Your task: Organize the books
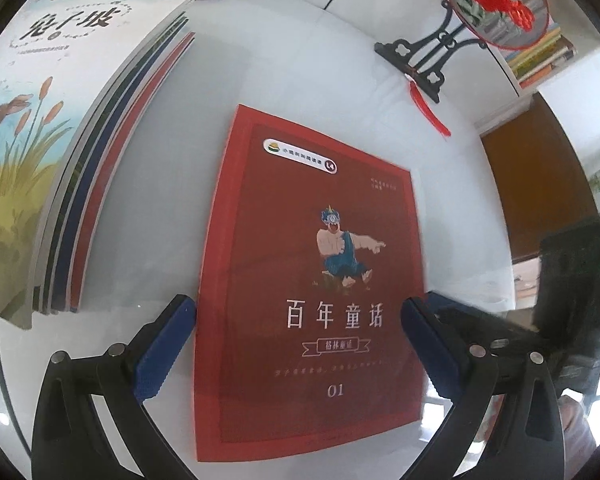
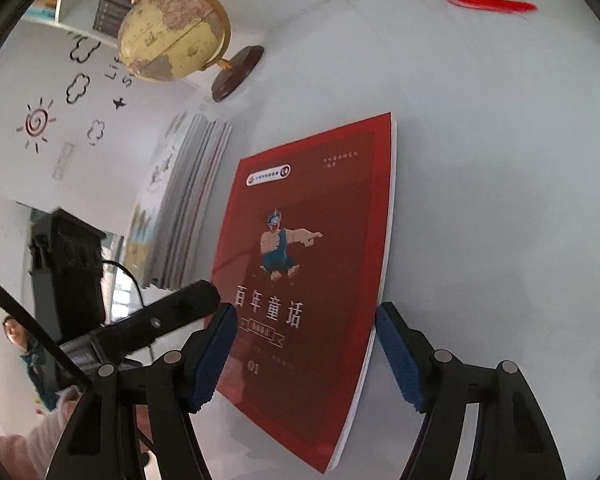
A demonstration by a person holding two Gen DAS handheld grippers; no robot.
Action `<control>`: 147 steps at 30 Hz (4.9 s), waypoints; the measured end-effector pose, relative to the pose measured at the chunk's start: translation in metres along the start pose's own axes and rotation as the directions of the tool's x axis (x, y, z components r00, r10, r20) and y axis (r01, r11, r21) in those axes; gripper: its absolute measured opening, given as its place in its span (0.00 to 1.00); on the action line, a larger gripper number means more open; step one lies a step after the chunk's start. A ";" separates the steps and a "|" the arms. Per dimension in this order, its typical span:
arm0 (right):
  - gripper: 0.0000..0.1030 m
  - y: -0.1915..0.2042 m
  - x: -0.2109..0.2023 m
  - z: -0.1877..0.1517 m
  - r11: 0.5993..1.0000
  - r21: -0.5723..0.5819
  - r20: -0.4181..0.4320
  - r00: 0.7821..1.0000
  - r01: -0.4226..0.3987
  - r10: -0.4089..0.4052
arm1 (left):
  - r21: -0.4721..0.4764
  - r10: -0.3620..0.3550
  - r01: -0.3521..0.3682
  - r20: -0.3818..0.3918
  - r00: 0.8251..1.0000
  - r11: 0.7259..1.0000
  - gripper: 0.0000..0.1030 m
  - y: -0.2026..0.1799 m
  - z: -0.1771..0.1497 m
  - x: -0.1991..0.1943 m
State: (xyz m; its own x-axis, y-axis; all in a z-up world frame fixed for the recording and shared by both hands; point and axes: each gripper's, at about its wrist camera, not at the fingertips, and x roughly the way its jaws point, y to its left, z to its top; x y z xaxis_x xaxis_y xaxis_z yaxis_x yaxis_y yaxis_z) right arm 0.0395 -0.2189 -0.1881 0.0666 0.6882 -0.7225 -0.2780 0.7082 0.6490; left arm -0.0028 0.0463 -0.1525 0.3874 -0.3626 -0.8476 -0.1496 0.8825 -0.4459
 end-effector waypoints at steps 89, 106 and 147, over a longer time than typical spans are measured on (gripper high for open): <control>0.10 0.034 0.013 -0.053 0.968 -0.110 0.047 0.974 0.227 -0.223 | -0.078 -0.353 0.355 0.047 0.935 0.931 0.98 0.012 -0.039 -0.022; 0.03 0.053 -0.028 -0.041 0.962 -0.005 0.158 0.949 -0.275 0.272 | -0.182 -0.248 0.260 0.089 0.965 0.948 0.99 0.054 -0.037 -0.060; 0.04 0.208 0.042 0.078 0.936 -0.137 0.154 0.926 -0.324 0.343 | -0.264 -0.422 0.500 0.300 0.856 0.825 0.99 0.180 0.087 -0.122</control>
State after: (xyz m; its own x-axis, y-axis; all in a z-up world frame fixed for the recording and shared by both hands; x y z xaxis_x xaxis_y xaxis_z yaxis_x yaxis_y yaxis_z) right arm 0.0593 -0.0299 -0.0648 0.1138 0.9051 -0.4097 -0.4135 0.4181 0.8088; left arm 0.0021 0.2759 -0.1040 0.6673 -0.5930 -0.4507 -0.1701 0.4679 -0.8673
